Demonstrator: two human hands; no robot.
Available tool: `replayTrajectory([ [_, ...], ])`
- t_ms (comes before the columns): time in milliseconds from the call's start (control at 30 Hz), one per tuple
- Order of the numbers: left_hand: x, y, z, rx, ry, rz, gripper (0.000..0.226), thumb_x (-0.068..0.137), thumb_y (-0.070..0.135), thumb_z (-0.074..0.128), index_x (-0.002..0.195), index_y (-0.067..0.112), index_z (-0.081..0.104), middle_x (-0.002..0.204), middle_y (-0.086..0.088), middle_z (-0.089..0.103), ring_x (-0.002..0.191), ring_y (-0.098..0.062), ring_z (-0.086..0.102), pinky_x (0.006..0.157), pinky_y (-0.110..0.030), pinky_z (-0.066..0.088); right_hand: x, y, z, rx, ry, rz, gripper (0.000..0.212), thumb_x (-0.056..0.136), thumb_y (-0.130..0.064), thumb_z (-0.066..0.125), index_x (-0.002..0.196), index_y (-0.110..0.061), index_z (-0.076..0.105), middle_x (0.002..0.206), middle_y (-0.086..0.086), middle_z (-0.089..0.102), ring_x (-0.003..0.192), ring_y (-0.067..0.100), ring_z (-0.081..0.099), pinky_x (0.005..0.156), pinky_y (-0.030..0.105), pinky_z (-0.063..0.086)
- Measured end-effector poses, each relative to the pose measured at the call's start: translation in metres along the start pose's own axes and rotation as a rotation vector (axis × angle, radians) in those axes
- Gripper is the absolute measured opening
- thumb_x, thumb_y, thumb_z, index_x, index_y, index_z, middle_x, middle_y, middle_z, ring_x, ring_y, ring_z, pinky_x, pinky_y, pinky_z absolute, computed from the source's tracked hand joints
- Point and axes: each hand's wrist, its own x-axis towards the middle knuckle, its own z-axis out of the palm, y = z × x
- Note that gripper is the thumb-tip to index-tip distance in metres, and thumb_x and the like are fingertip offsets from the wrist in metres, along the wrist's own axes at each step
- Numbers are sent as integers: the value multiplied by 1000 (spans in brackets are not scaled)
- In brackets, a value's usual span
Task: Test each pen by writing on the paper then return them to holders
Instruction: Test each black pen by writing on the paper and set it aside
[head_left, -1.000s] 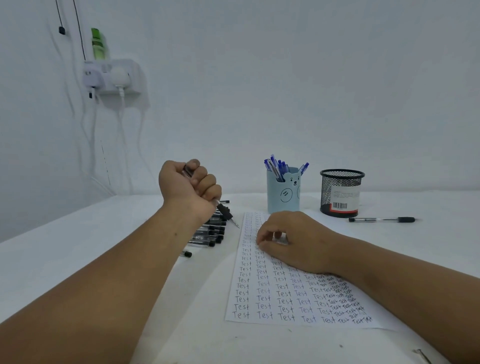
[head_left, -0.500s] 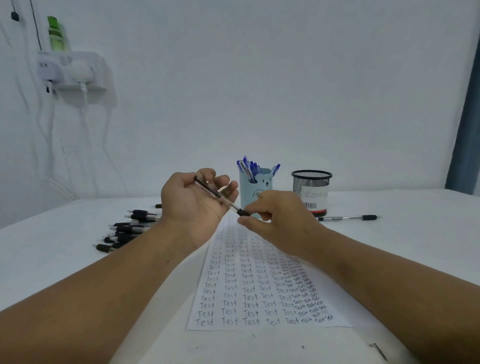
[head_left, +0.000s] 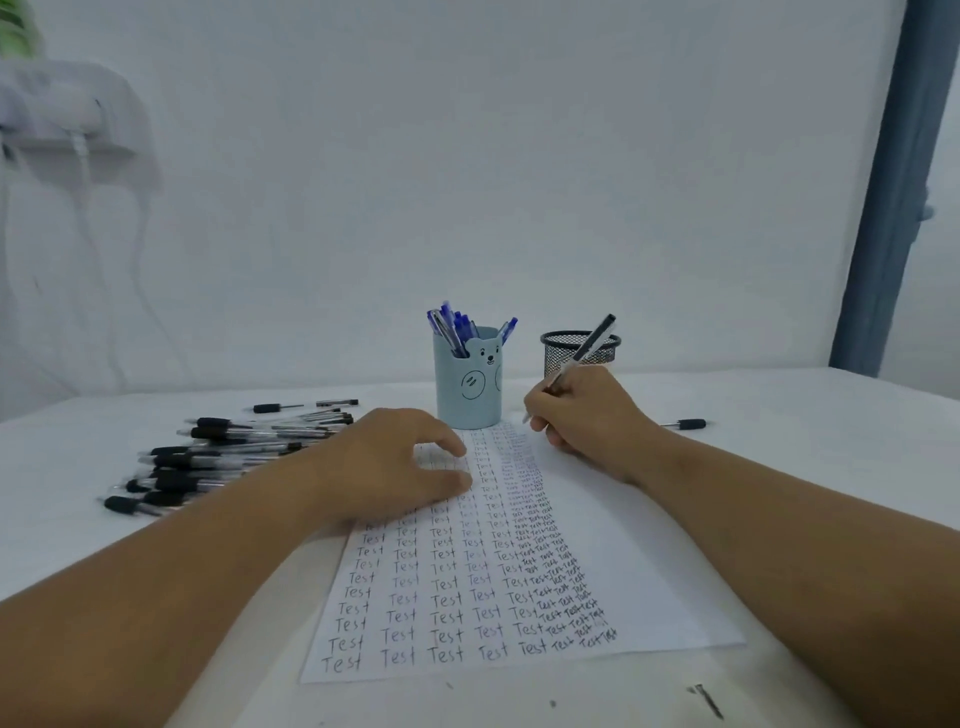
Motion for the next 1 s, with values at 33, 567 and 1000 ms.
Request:
replayTrajectory([
  [33,1,-2,0,2,-16,4,35,85,57,69,116,43,65,128,26,52,112,2,46,97,-24,35,2,1,1,4,-2,20,19,88,-11,60,79,3,69,70,10,68,51,15,51,49,25,42],
  [567,9,-8,-2,-13,-53,8,31,79,61,71,107,47,67,122,29,53,106,13,46,100,-25,41,25,15,7,-176,-14,23,26,87,-16,60,66,-5,72,46,-9,58,53,19,44,47,23,34],
  [1000,9,-16,1,-47,-58,22,35,73,69,70,105,53,66,124,31,54,110,14,48,104,-28,43,25,16,9,-227,-38,-2,27,90,-15,59,67,-9,71,50,-11,63,54,18,47,49,25,37],
])
